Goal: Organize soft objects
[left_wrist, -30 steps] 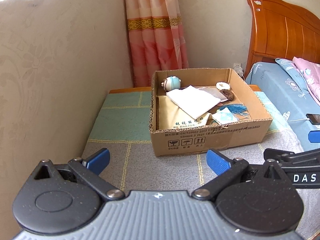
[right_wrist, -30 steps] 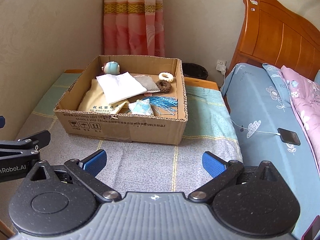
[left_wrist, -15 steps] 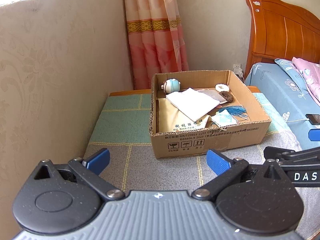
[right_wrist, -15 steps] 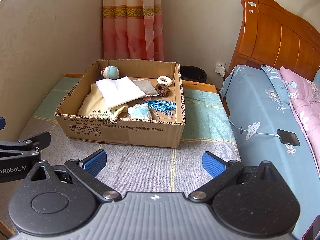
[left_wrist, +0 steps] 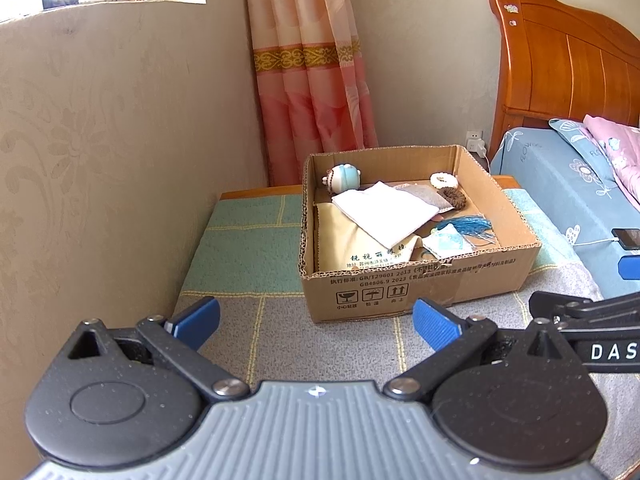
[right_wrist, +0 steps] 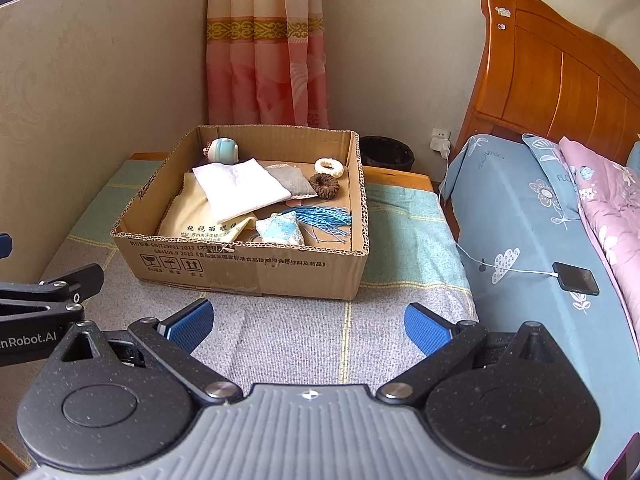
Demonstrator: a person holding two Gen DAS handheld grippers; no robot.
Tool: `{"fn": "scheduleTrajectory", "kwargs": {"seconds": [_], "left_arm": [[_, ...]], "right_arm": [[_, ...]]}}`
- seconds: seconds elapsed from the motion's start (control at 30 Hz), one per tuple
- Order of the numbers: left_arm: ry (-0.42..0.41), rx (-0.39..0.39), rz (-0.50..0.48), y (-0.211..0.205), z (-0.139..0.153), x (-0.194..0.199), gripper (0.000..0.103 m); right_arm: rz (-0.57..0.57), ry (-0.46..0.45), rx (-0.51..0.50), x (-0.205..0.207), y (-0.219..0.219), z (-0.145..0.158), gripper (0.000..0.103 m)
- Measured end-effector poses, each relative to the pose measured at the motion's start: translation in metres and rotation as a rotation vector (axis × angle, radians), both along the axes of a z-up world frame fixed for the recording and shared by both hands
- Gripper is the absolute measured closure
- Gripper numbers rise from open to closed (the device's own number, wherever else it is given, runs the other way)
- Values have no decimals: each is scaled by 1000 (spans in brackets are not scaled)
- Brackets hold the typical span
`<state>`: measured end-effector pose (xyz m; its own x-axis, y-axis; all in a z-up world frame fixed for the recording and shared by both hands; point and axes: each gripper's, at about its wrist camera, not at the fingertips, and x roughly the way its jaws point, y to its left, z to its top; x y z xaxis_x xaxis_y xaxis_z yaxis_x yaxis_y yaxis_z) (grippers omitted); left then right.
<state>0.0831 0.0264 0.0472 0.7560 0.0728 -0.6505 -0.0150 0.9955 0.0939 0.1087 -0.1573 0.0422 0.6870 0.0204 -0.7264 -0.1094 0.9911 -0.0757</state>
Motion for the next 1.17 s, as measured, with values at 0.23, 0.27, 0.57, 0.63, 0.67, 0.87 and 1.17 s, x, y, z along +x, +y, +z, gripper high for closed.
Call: {"fn": "scheduleTrajectory", "kwargs": {"seconds": [0.23, 0.27, 0.57, 0.63, 0.67, 0.87, 1.17], "left_arm": [[-4, 18, 7, -2, 1, 0, 1], [-5, 21, 8, -2, 1, 0, 1], [-3, 26, 6, -3, 1, 0, 1], [-3, 26, 5, -3, 1, -1, 1], [-3, 26, 5, -3, 1, -1, 1], [-4, 27, 7, -3, 1, -1, 1], [-6, 27, 5, -2, 2, -2, 1]], "right_arm": [[-7, -6, 5, -1, -2, 2, 0], [-9, -6, 6, -1, -2, 2, 0], [-10, -10, 8, -1, -3, 2, 0], [-9, -10, 8, -1, -3, 3, 0], [-10, -10, 9, -1, -3, 2, 0], [-8, -12, 8, -2, -3, 3, 0], [-7, -13, 8, -2, -2, 3, 0]]}}
